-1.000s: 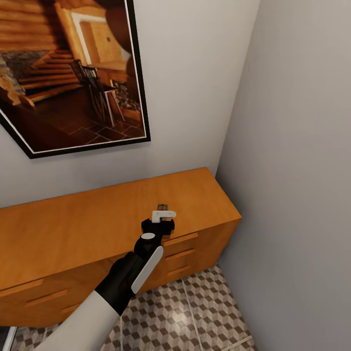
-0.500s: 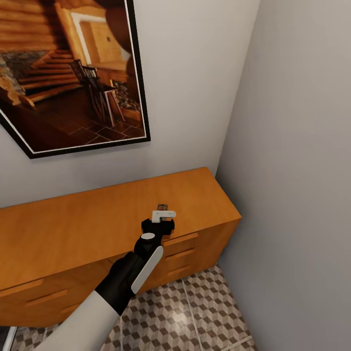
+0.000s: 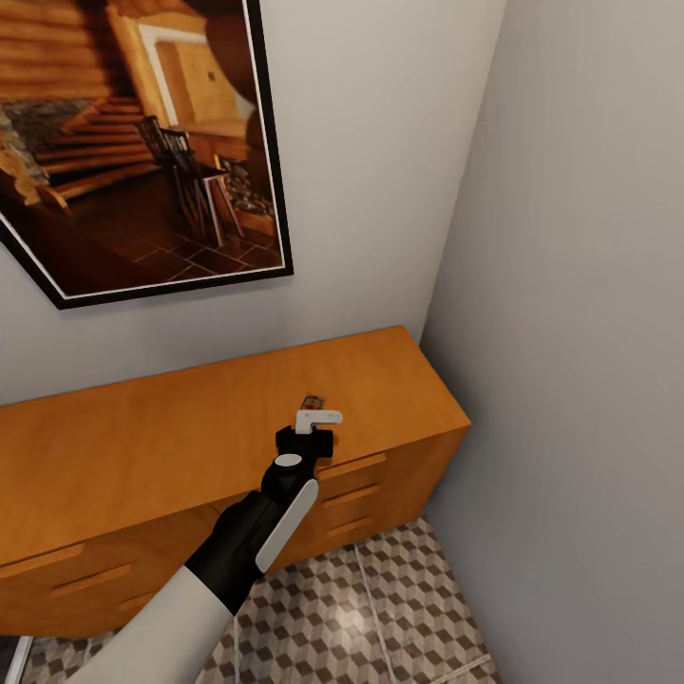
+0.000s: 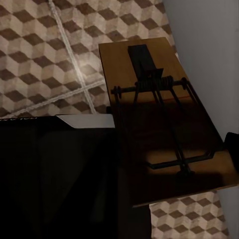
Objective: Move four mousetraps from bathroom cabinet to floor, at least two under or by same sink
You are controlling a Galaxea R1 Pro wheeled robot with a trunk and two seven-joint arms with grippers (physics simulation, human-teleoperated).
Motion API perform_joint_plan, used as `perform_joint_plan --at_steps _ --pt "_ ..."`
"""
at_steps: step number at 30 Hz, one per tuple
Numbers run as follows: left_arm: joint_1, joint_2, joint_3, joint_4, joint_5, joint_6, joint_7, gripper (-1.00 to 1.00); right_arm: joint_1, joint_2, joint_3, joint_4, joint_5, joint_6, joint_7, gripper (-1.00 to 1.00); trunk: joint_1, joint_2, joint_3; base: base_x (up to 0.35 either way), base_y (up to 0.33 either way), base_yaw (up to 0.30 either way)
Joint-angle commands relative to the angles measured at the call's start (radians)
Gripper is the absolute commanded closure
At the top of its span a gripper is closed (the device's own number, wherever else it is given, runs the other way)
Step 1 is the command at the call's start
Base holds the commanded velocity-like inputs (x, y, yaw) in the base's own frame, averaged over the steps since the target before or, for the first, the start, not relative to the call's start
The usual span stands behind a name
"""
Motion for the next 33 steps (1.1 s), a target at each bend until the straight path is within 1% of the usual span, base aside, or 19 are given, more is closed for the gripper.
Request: perform_joint_plan --at_steps 1,10,14,19,23,33 --pt "-0.001 0.001 -0.002 0.026 0.009 0.006 0.009 1.00 -0.001 0.000 0.008 0.001 -0.011 -0.004 -0.003 1.00 0.001 -0.001 -0.001 0.000 0.000 0.000" --pt "-0.001 0.001 -0.002 0.026 0.009 0.007 0.009 1.00 0.000 0.001 0.009 0.001 -0.011 -0.004 -0.003 1.00 0.001 -0.001 -0.001 0.000 0.000 0.000" --pt "-0.001 0.001 -0.002 0.009 0.009 0.008 0.010 1.00 0.000 0.001 0.009 0.001 -0.011 -0.004 -0.003 1.00 0.001 -0.001 -0.001 0.000 0.000 0.000" --pt "-0.001 0.001 -0.001 -0.068 0.009 0.013 0.010 1.00 0.000 0.001 0.009 0.001 -0.011 -0.004 -0.003 1.00 0.001 -0.001 -0.001 0.000 0.000 0.000" --pt "-0.001 0.001 -0.001 -0.112 0.009 0.015 0.010 1.00 0.000 0.001 0.009 0.001 -0.011 -0.004 -0.003 1.00 0.001 -0.001 -0.001 0.000 0.000 0.000" --pt "-0.001 0.001 -0.002 -0.194 0.009 0.017 0.009 1.00 0.000 0.001 0.009 0.001 -0.011 -0.004 -0.003 1.00 0.001 -0.001 -0.001 0.000 0.000 0.000"
